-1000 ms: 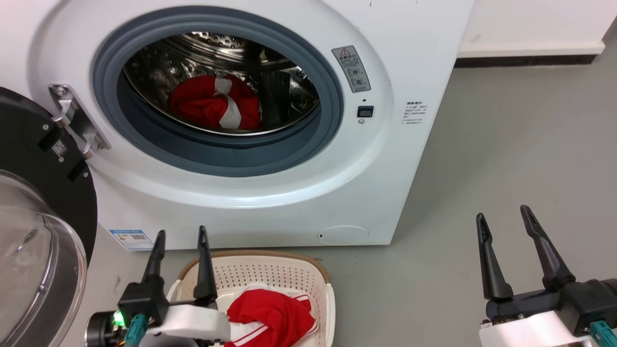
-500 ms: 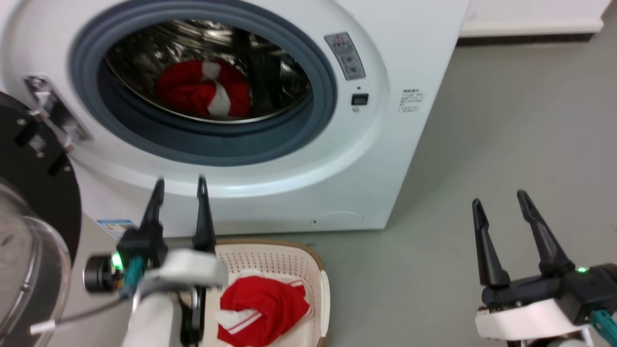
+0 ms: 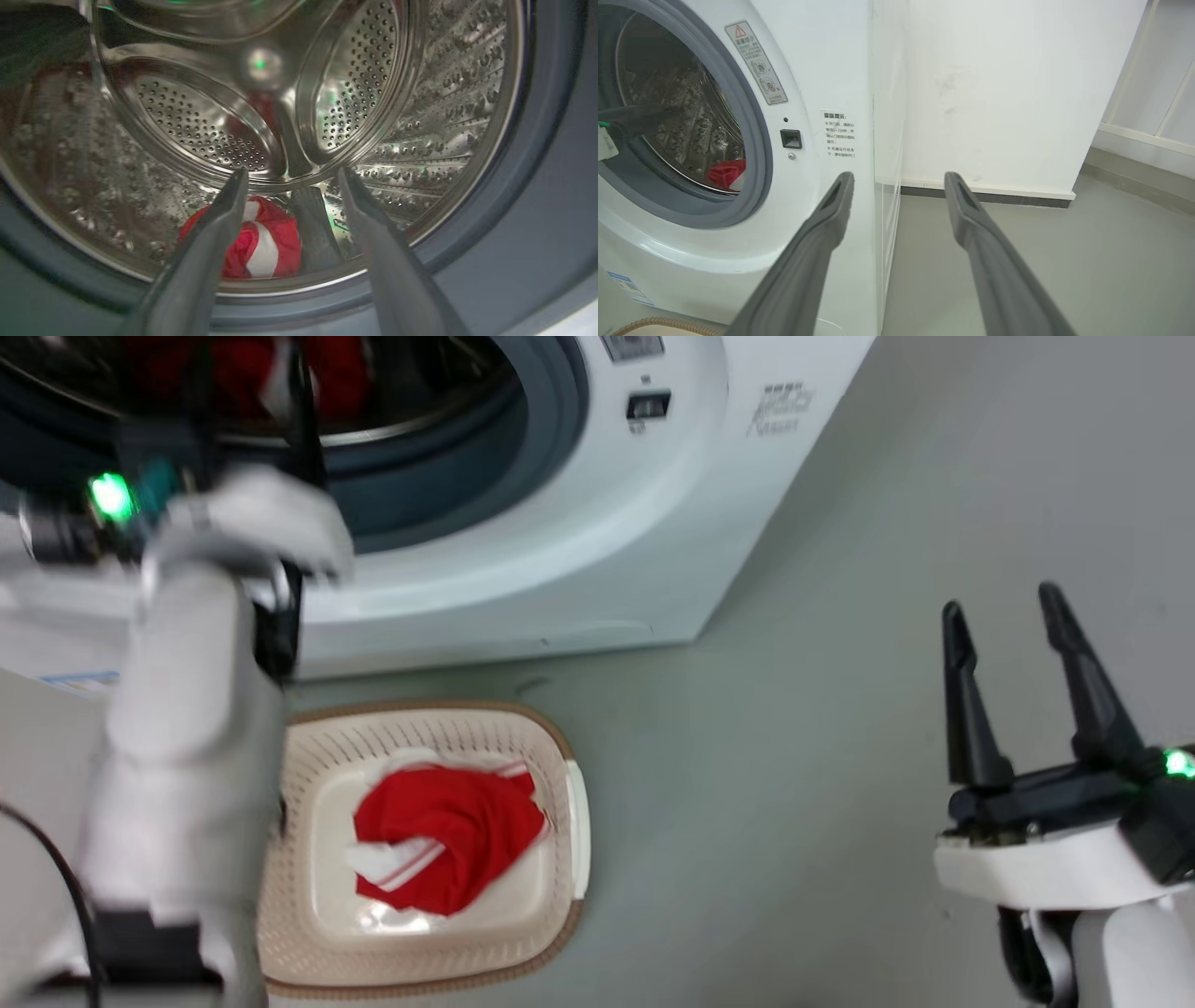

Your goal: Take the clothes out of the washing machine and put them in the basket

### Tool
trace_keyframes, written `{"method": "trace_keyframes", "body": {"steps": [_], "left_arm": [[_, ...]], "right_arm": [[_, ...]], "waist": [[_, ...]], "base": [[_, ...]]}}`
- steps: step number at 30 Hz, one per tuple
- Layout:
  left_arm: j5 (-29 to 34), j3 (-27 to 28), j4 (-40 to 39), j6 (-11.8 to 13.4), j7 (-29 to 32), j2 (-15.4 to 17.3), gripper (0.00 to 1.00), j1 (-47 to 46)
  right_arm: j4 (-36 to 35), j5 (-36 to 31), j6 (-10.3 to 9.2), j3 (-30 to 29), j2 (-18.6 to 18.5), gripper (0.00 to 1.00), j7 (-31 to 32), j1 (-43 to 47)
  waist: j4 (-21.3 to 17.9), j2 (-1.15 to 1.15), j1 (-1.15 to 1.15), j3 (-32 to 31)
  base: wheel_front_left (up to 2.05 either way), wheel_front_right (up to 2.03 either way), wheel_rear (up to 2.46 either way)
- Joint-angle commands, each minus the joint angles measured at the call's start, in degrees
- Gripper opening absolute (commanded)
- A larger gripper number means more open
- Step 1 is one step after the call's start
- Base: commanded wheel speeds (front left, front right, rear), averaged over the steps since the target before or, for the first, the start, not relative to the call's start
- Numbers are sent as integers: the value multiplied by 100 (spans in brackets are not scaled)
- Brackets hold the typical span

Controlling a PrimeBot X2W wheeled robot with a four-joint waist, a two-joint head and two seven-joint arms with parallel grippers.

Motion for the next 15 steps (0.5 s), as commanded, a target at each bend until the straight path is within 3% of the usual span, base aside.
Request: {"method": "trace_keyframes", "body": {"steps": [1, 15], "left_arm": [[93, -80, 263, -78, 49, 94, 100, -498], [720, -712, 2252, -365, 1378, 875, 100, -3595]], "right_arm": [[-40, 62, -4, -57, 8, 100, -10, -186], [-148, 471, -4, -192, 9, 100, -10, -858]], "waist": [[-248, 0, -1, 614], [-589, 0, -1, 1872]], "base": [[0, 0, 0], [0, 0, 0]]}}
